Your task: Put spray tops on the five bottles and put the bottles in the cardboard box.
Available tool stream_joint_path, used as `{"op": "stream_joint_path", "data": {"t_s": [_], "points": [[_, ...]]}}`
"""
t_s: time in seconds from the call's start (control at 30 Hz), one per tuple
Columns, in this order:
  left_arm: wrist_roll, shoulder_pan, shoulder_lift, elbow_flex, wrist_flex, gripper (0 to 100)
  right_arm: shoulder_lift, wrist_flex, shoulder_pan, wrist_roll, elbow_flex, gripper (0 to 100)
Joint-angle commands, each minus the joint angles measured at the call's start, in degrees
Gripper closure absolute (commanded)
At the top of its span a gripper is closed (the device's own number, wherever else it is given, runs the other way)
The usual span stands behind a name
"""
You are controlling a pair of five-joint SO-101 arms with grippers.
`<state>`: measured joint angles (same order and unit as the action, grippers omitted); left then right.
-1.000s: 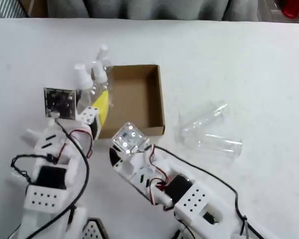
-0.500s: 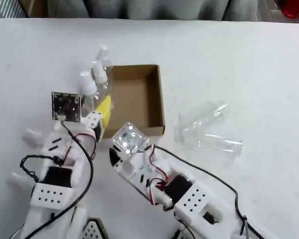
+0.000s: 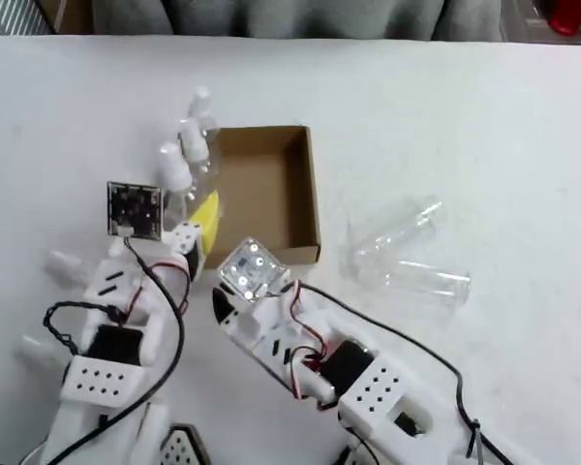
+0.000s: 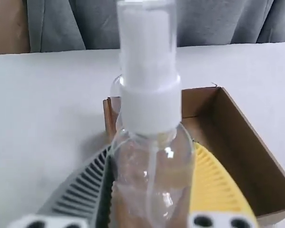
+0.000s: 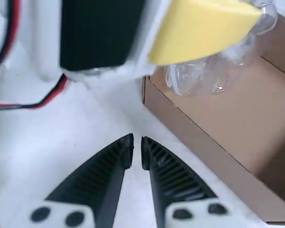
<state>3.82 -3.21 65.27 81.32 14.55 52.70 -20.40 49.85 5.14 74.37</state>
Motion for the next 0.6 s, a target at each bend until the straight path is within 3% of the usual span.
{"op": "stream_joint_path", "data": {"t_s": [0.0,0.57], "points": [[-0.35,-0.48,-0.22,-4.92,1.76,98,0.48,0.13,-0.48,0.00,-3.60,98.3],[-0.70,1.63,-20.53,-11.60,-5.63,98,0.48,0.13,-0.48,0.00,-3.52,98.3]]}}
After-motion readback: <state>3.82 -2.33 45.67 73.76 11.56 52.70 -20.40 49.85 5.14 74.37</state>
